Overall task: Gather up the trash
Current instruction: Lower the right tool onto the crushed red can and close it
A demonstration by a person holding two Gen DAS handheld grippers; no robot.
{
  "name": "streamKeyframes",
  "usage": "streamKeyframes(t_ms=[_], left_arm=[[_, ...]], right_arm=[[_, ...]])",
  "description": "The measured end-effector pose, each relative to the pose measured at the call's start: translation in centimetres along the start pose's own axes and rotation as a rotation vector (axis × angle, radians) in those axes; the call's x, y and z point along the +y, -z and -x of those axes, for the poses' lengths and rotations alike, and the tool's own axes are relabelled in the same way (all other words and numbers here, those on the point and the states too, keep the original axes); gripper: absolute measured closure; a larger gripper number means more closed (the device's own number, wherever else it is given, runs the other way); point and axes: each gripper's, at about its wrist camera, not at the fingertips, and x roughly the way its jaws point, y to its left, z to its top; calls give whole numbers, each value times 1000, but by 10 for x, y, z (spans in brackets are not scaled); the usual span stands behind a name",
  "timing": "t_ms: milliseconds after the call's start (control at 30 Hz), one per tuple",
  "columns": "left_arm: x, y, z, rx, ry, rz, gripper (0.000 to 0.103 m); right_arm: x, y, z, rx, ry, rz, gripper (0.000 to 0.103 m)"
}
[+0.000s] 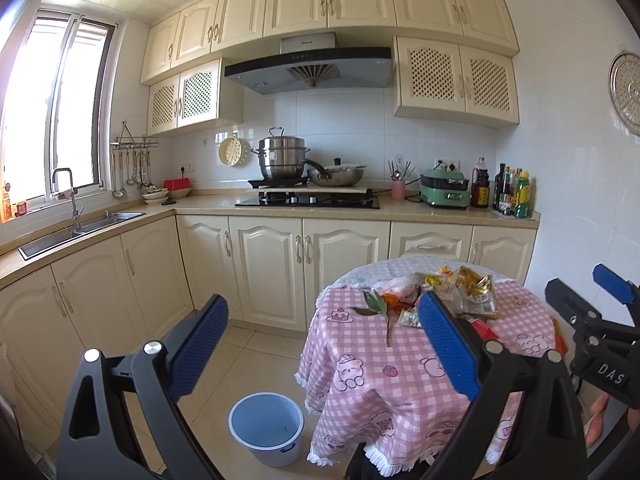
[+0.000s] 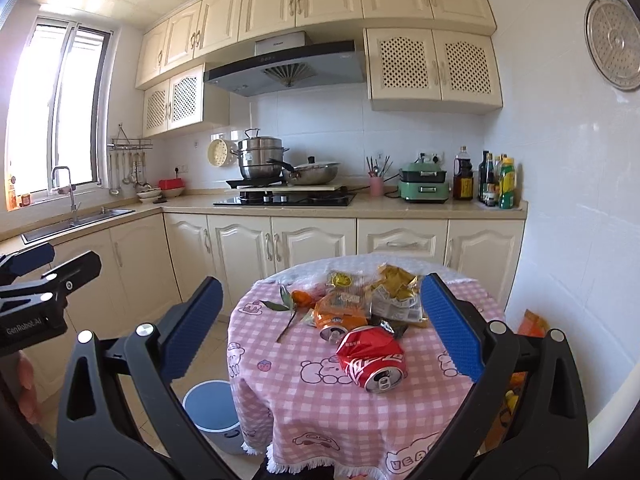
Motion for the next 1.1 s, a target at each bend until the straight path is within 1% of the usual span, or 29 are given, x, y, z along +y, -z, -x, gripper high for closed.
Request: streamKeyframes(t_ms=[33, 200, 333, 400, 467, 500, 533, 600, 733, 800, 867, 933, 1033, 1100], left_arm=[[-1, -3, -3, 8, -3, 0, 9], [-1, 6, -28, 74, -15, -1, 9], [-8, 19, -59, 155, -8, -18, 9], [-15, 26, -78, 196, 22, -36, 9], [-25, 30, -95, 243, 80, -45, 9], [-31, 34, -108, 282, 112, -49, 9], [-37, 36, -115, 303, 126, -54, 9], [-53, 43, -135, 349, 172, -69, 9], [-72, 53, -157, 402, 200, -91, 9], [-80, 57, -169, 429, 207, -111, 9], [-83, 60, -176, 444, 206, -118, 9], [-85, 61, -185, 461, 207, -114, 9], [-85, 61, -193, 472, 204, -107, 9], [-85, 60, -199, 475, 189, -107, 9]], right_arm=[[-2, 1, -2, 6, 3, -4, 6], [-18, 15, -25, 68, 35, -42, 6], [-36, 31, -49, 133, 69, -64, 6], [-46, 42, -62, 171, 93, -78, 6], [-60, 54, -76, 213, 123, -98, 6], [-66, 58, -81, 233, 135, -107, 6], [-71, 64, -89, 260, 145, -118, 6], [-82, 74, -101, 300, 146, -138, 6], [-100, 88, -130, 376, 125, -190, 6], [-113, 92, -145, 403, 93, -246, 6], [-126, 93, -164, 450, 50, -295, 6], [-133, 94, -185, 508, -6, -308, 6], [-140, 97, -216, 613, -55, -301, 6], [-137, 97, -225, 645, -78, -285, 6]])
